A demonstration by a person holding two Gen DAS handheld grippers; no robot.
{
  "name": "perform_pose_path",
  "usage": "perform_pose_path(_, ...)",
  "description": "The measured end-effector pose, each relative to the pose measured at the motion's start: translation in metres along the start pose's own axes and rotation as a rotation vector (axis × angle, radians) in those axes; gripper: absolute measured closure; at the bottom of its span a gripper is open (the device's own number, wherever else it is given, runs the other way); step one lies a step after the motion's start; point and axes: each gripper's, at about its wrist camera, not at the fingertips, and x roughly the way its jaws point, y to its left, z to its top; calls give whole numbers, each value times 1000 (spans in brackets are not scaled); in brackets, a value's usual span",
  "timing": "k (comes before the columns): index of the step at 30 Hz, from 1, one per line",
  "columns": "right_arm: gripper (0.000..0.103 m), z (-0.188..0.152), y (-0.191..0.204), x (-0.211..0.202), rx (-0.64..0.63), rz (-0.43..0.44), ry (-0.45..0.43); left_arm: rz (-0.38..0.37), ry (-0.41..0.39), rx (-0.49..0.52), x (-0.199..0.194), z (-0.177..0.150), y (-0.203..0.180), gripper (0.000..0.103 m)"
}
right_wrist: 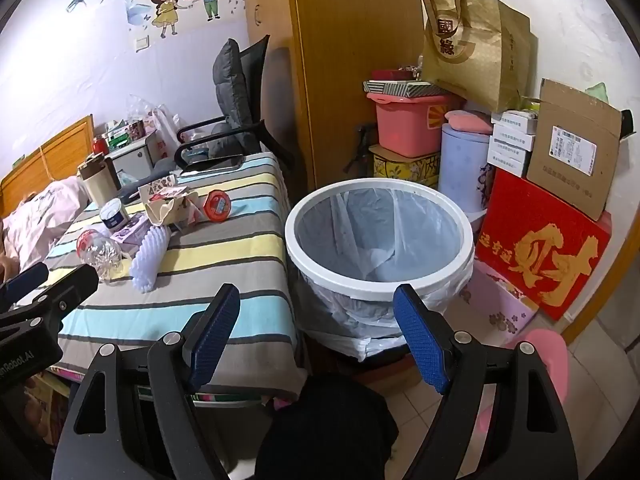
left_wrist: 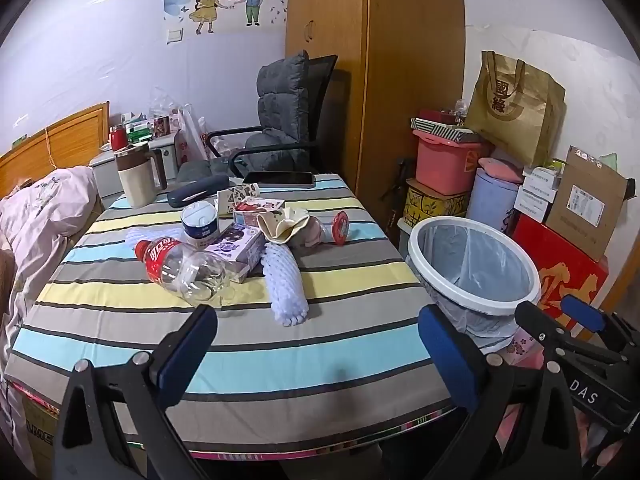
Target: Collect trash
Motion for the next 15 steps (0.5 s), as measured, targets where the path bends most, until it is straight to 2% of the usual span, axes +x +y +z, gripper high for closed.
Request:
perform_pose_path(9, 23, 0, 15, -1, -22, -4, -8, 0, 4, -13, 2, 0, 4, 1)
perform_pose_path(15, 23, 2, 9, -1, -26, -5, -7, -9, 9, -20, 2, 1, 10, 1)
